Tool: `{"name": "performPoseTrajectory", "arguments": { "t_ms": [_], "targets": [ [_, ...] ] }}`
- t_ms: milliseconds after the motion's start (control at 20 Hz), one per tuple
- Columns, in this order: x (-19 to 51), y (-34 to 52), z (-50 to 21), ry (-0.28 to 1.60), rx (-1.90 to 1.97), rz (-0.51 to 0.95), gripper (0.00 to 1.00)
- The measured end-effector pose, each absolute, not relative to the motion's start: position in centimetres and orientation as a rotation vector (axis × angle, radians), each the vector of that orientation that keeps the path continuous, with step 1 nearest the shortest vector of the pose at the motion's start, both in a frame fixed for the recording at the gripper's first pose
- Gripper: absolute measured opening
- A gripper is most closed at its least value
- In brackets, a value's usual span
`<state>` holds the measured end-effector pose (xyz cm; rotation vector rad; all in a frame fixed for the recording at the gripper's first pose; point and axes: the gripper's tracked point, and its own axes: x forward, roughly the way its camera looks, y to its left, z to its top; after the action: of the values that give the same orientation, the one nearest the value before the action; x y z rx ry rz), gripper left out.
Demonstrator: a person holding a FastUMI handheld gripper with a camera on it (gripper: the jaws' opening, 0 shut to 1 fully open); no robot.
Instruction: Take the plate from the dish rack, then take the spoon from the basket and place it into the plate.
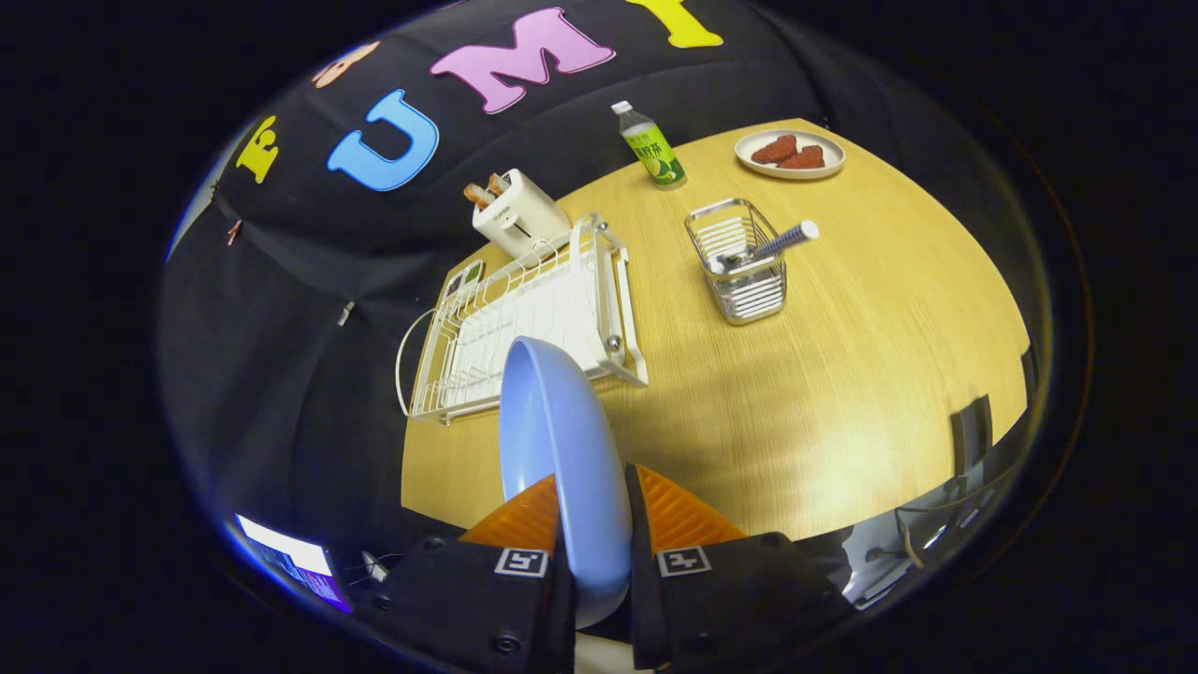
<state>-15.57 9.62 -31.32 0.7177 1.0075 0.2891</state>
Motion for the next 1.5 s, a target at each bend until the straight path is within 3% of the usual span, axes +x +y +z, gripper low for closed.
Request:
{"name": "performPoseTrajectory", "arguments": {
  "t_ms": [600, 1100, 1500],
  "targets": [
    [-15.8, 11.5, -40.1, 1.119, 0.885, 0.241, 0.28],
    [-14.3, 12.8, -41.2, 1.132, 0.802, 0.229, 0.31],
    [-14.8, 9.4, -43.5, 1.173, 0.705, 0.105, 0.6]
  ]
}}
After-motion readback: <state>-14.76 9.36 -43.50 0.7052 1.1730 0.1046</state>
